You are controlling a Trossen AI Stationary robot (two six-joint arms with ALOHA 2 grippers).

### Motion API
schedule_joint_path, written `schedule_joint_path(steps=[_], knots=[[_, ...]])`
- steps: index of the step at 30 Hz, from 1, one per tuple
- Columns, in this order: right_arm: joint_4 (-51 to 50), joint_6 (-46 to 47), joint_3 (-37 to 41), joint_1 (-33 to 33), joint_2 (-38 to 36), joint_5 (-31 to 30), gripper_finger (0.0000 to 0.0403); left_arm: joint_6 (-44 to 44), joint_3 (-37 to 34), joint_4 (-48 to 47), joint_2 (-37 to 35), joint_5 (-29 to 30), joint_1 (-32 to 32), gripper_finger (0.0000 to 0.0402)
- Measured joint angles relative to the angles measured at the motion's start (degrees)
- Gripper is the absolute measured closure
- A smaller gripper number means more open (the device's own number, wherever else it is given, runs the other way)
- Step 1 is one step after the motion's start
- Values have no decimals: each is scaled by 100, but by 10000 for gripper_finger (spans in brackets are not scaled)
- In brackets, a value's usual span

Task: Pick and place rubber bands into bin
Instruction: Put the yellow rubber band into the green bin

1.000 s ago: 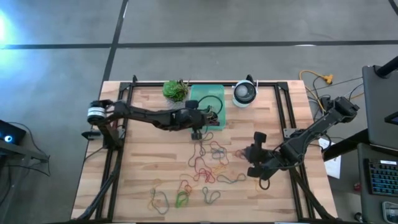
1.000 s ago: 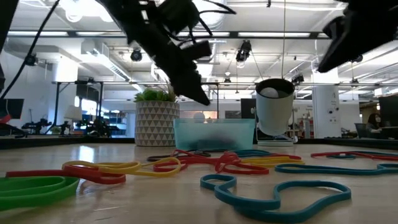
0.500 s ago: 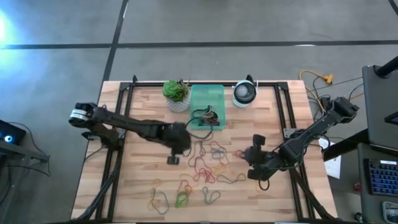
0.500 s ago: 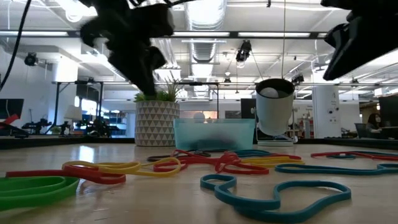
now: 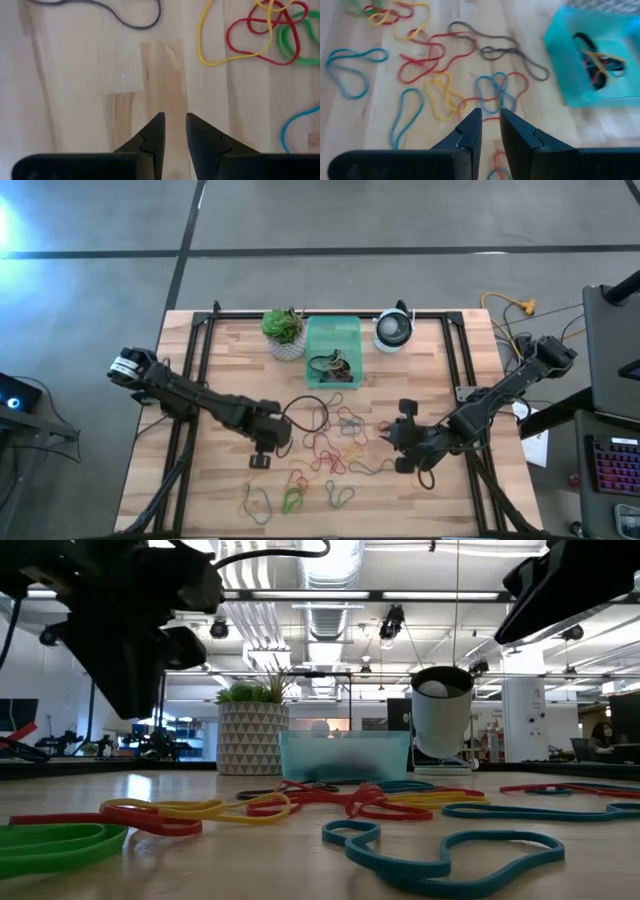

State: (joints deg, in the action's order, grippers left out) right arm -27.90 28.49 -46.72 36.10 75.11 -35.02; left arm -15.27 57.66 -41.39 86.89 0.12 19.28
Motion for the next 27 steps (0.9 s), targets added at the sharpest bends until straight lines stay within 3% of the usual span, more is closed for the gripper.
schedule_joint_path(steps=[6, 11, 16, 27], knots=[[266, -22, 34, 0, 0, 588, 339, -93, -118, 192, 2, 20, 84, 340], [1586, -481, 298, -29, 80, 1036, 328, -92, -292, 370, 4, 21, 86, 340], [2154, -613, 336, -199, 685, 1313, 302, -95, -434, 381, 7, 35, 86, 340], [2128, -1224, -15, -850, 2011, 1656, 284, -100, -454, 519, 7, 33, 94, 340]])
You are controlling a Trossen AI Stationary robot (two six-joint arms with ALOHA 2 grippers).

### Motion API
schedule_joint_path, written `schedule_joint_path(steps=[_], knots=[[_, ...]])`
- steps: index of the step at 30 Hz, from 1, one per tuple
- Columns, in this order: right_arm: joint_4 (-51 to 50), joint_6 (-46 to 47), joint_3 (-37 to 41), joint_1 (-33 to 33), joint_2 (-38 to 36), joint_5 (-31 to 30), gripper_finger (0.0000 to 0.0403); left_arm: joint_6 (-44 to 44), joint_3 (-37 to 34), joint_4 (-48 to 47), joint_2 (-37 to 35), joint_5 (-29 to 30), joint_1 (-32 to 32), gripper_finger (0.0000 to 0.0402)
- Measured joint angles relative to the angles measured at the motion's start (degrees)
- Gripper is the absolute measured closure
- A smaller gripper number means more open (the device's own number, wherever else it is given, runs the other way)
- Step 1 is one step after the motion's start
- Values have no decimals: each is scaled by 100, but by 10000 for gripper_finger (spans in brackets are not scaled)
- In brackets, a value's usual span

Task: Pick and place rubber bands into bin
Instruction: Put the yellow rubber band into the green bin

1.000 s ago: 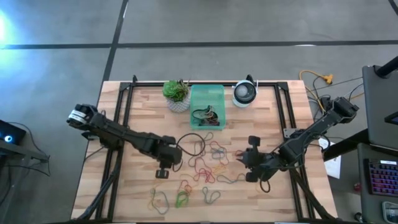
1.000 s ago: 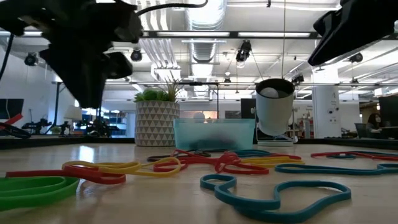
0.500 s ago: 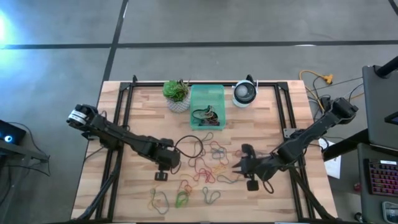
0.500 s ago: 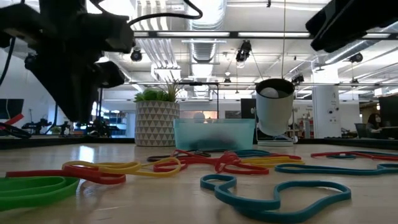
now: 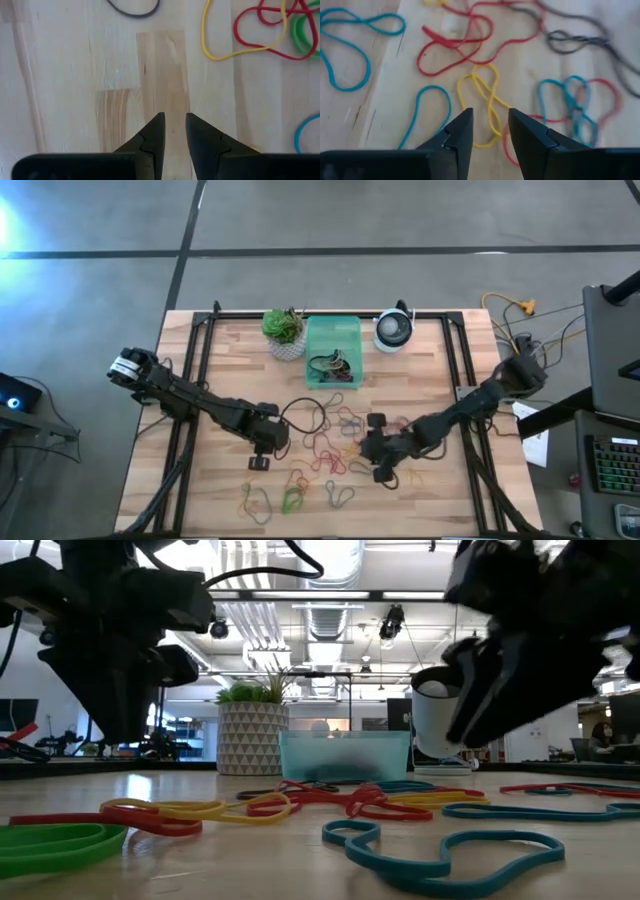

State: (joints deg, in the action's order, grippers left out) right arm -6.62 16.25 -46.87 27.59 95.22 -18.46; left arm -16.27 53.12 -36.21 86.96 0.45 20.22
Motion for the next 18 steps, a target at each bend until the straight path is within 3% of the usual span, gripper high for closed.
schedule_joint_path(steps=[5, 18], knots=[[14, -182, -181, -240, 401, 548, 292, 0, 0, -14, 2, 0, 1, 340], [20, -188, -225, -401, 544, 701, 316, 9, -9, 22, 2, 0, 1, 340]])
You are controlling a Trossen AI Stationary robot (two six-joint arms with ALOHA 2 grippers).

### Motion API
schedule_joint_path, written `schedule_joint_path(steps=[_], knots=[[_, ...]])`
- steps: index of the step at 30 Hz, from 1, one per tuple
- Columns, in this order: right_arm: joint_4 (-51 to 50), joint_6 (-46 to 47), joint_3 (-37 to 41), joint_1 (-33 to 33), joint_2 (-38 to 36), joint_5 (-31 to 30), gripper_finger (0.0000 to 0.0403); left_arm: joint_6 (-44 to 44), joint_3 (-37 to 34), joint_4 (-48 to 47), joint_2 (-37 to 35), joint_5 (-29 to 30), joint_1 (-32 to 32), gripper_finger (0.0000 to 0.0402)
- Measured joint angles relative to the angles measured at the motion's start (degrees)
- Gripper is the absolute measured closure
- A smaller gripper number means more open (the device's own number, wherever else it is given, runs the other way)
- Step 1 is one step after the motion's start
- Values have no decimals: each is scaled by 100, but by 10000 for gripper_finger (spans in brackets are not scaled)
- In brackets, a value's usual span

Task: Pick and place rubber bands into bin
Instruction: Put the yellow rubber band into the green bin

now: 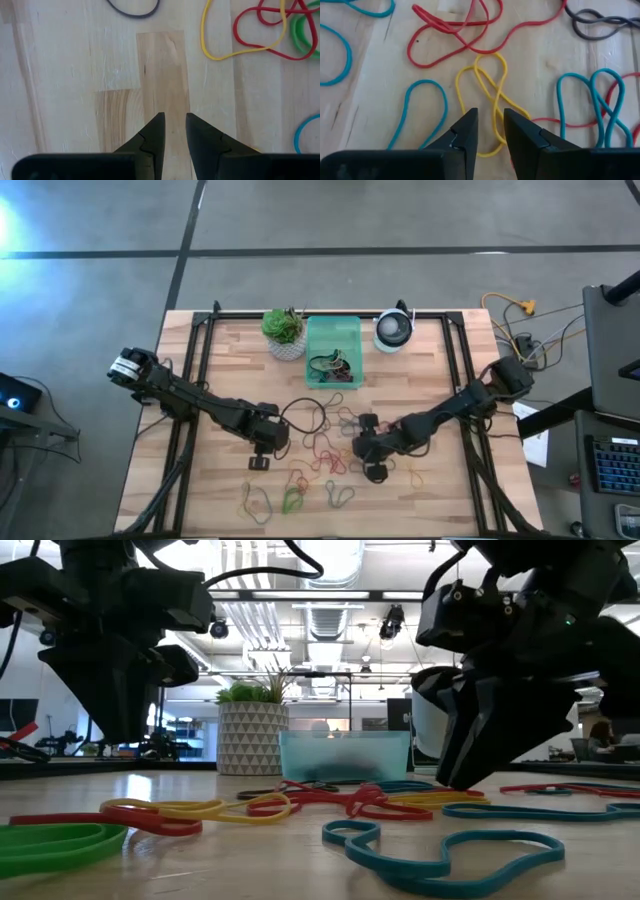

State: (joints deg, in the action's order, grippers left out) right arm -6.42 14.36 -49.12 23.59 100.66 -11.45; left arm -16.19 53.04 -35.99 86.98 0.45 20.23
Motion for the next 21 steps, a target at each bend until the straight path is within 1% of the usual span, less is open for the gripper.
schedule_joint_path(steps=[8, 14, 16, 19, 21], knots=[[266, -45, -7, 3, 287, 5, 327, 0, -2, 85, 0, 32, 4, 340], [272, 44, -13, 1, 326, -5, 338, 0, -7, 96, 0, 37, 7, 340], [267, 20, -11, 3, 323, 6, 350, 2, -7, 98, 0, 39, 7, 340], [263, -107, -13, 4, 323, 33, 381, 1, -9, 102, 0, 42, 7, 340], [260, -137, -11, 5, 307, 31, 390, 0, -9, 102, 0, 44, 7, 340]])
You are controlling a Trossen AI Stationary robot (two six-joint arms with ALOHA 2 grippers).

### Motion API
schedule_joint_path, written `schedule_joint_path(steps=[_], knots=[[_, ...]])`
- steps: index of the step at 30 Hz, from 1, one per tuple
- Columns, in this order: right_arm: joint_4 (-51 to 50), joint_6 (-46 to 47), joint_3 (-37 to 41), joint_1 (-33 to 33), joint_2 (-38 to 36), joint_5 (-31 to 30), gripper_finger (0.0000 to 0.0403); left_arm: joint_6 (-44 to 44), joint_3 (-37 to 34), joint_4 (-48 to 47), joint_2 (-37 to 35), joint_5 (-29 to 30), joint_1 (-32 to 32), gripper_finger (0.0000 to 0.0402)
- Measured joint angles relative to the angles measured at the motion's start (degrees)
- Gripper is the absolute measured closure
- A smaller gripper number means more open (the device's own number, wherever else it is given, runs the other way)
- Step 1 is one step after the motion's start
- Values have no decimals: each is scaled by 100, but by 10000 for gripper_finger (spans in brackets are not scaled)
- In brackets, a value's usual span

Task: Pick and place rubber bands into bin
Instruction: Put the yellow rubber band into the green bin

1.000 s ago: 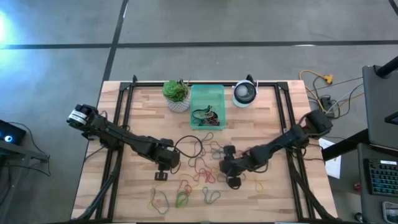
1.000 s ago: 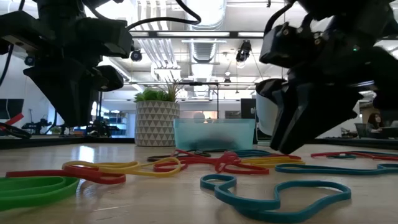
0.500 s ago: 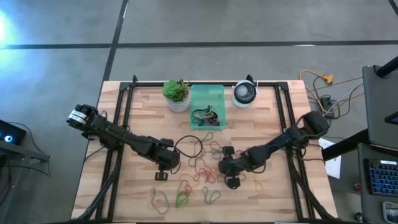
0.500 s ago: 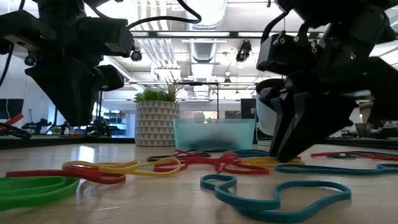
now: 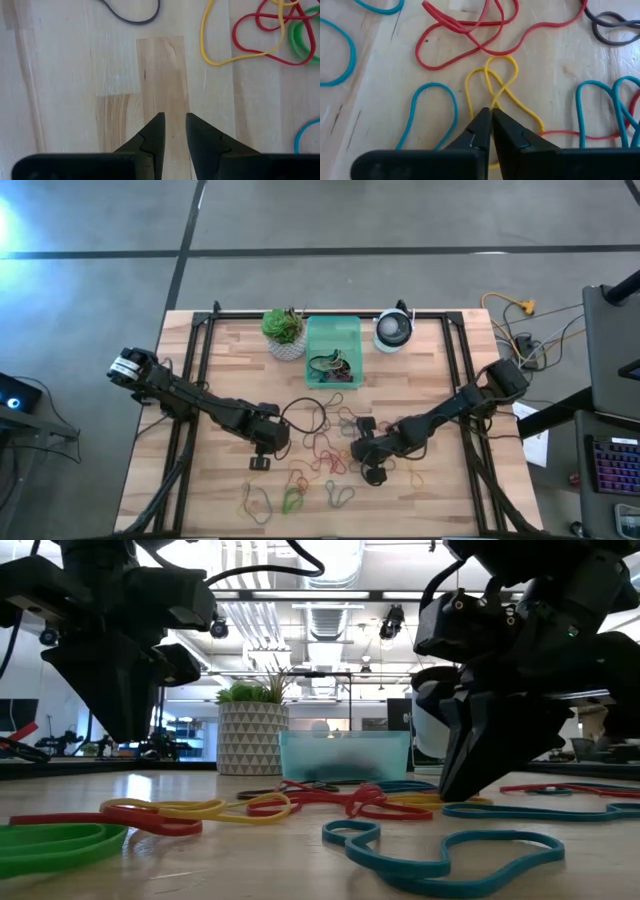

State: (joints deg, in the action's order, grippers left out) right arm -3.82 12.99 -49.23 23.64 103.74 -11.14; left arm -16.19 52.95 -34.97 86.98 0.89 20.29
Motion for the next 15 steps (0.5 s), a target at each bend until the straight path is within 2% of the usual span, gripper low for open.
schedule_joint_path(steps=[8, 15], knots=[[-150, -301, -181, -15, -180, -193, 394, -2, 0, 70, 0, 46, 0, 340], [-1044, -746, -753, -7, -694, -712, 394, 0, -2, 150, 0, 101, -2, 340]])
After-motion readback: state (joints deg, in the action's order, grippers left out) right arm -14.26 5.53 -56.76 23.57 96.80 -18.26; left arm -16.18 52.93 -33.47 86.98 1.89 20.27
